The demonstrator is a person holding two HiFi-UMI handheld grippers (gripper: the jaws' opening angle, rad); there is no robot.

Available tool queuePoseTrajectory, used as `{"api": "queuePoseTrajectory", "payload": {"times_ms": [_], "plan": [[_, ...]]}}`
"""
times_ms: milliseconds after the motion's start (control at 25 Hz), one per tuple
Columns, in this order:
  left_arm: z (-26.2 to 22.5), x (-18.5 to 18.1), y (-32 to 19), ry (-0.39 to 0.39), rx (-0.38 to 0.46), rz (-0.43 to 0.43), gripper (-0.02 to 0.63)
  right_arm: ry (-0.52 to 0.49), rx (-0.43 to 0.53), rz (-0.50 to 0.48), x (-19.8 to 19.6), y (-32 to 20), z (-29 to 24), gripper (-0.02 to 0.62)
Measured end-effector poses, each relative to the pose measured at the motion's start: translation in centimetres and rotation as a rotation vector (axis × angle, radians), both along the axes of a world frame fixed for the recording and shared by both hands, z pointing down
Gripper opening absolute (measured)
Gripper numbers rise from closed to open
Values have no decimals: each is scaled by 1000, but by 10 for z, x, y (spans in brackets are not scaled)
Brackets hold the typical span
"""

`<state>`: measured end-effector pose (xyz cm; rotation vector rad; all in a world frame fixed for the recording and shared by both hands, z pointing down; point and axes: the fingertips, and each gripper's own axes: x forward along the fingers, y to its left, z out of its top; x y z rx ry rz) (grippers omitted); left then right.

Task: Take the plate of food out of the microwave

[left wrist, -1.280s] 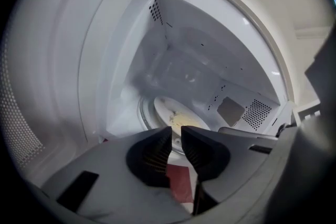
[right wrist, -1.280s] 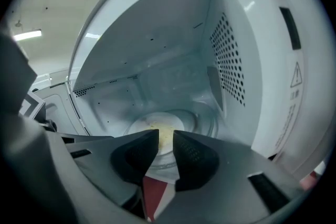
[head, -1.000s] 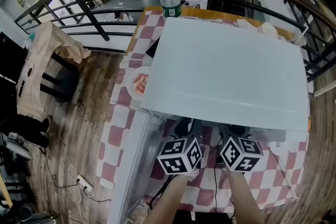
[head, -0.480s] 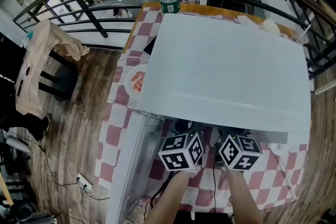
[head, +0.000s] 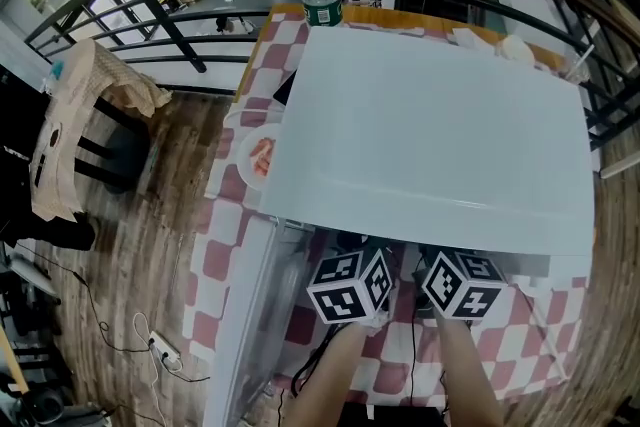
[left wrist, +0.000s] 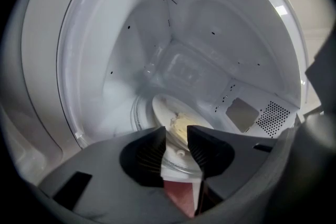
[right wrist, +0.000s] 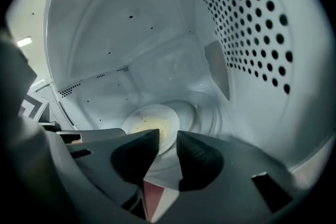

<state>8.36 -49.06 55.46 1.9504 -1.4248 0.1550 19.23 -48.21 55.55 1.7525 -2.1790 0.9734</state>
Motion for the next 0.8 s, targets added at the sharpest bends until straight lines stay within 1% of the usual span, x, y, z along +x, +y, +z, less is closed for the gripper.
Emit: {"api": "queuePoseTrajectory", "payload": {"times_ms": [160, 200, 560, 800], "plan": [[-1, -2, -3, 16, 3, -15, 153, -31, 8, -30, -3, -2, -1, 101], [-1, -2, -3, 16, 5, -13, 126, -33, 12, -32, -4, -2, -1, 100], [-3, -3, 5, -11, 19, -3, 126, 2, 25, -63, -9, 9, -3, 98], [-6, -3, 20, -9, 22, -4, 126, -6, 31, -69, -13, 24, -7, 97]]}}
